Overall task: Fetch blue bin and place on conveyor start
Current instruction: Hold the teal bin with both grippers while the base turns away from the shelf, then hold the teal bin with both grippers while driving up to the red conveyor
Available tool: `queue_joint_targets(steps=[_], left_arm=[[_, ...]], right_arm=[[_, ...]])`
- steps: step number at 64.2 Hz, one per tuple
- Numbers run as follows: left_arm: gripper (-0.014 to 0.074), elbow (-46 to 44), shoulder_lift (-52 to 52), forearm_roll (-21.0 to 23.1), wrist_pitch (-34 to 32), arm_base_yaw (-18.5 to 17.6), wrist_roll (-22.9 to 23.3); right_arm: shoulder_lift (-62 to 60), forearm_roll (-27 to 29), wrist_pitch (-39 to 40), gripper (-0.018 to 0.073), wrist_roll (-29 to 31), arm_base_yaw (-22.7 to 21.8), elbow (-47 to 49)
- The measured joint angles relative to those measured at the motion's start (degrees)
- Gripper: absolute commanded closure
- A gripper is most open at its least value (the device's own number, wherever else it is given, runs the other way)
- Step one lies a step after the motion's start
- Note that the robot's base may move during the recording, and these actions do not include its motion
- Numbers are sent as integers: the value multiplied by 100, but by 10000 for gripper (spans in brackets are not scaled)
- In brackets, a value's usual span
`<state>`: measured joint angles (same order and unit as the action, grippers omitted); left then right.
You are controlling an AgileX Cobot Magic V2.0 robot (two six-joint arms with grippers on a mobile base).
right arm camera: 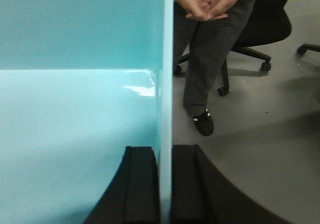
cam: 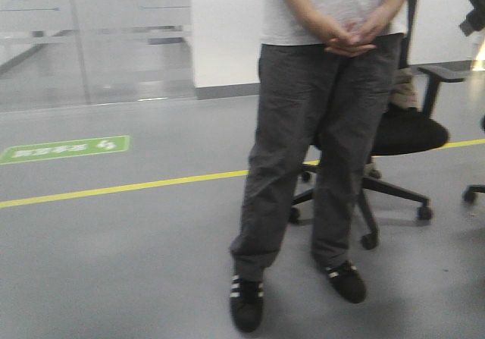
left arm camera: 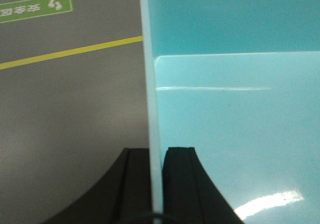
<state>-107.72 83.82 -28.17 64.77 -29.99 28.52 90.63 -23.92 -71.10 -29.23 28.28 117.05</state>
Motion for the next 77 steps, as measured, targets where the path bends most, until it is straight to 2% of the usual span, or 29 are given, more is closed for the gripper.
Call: queue_joint_targets(steps=[77], left_arm=[[707,0,0,-13,-41,0,0]], right_arm=[[0,0,0,725,0,0,0]])
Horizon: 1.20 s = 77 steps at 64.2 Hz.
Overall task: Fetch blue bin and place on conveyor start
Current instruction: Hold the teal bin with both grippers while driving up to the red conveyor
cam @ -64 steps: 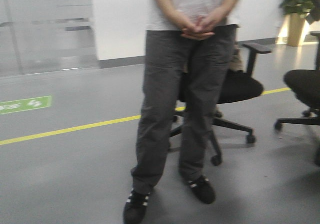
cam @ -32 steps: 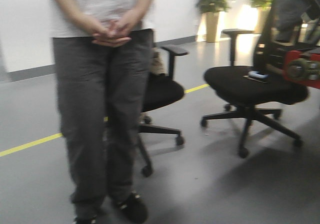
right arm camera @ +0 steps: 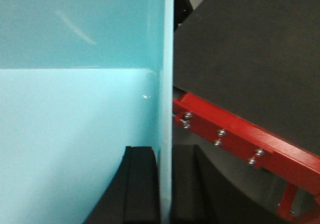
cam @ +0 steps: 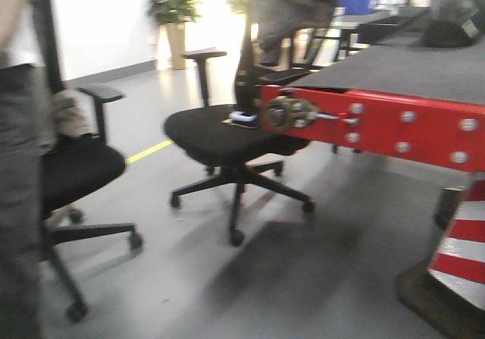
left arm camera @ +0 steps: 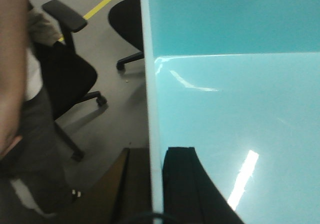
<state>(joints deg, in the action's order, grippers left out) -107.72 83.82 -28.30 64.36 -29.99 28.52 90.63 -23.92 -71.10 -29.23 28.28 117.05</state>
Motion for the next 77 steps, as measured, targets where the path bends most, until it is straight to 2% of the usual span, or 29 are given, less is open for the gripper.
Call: queue_joint_targets(steps=[77], left_arm=[[707,0,0,0,0,0,0]], right_arm=[[0,0,0,725,0,0,0]])
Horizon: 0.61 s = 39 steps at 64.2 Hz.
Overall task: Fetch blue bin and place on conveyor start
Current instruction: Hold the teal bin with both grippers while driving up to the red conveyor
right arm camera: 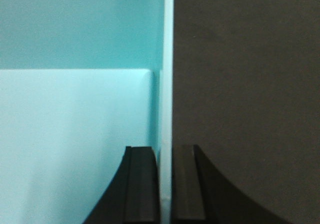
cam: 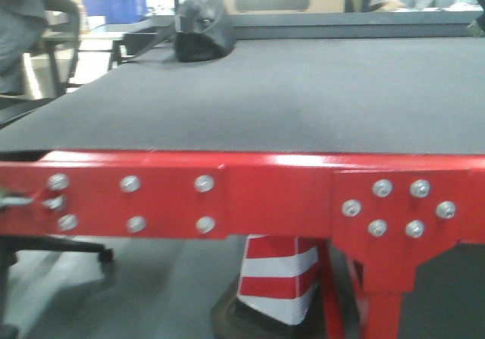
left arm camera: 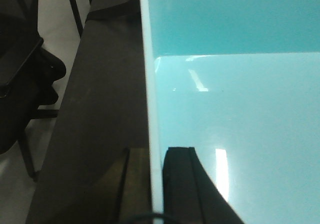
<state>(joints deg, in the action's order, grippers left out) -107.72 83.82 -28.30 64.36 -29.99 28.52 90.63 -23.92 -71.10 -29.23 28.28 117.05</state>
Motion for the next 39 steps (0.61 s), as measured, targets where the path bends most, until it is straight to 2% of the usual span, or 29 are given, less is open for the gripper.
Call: queue_joint_targets(steps=[39], left_arm=[[707,0,0,0,0,0,0]], right_arm=[[0,0,0,725,0,0,0]])
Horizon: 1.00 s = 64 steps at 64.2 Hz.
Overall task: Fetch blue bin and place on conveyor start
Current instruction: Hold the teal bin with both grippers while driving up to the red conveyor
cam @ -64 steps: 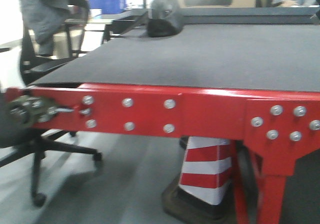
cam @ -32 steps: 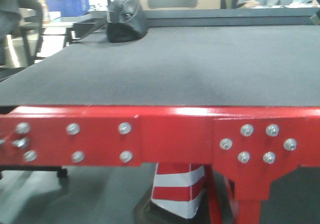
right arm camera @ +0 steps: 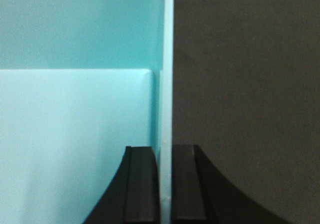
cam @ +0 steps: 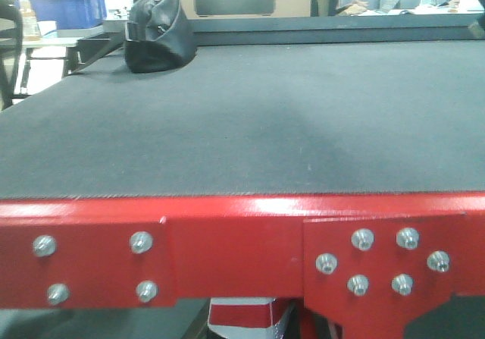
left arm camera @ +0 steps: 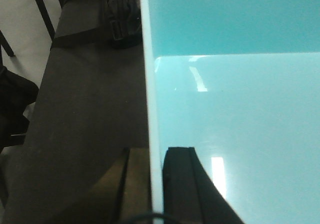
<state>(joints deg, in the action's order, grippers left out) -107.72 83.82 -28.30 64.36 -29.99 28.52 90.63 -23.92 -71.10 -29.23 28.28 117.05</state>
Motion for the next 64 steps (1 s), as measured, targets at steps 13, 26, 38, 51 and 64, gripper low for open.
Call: queue_joint_targets(steps=[13,26,38,51,64], left_arm=[[707,0,0,0,0,0,0],[707,0,0,0,0,0,0],[707,0,0,0,0,0,0],[707,0,0,0,0,0,0],[707,0,0,0,0,0,0]], right_arm=[[0,0,0,725,0,0,0],[0,0,0,725,0,0,0],[0,0,0,725,0,0,0],[0,0,0,725,0,0,0],[0,0,0,725,0,0,0]])
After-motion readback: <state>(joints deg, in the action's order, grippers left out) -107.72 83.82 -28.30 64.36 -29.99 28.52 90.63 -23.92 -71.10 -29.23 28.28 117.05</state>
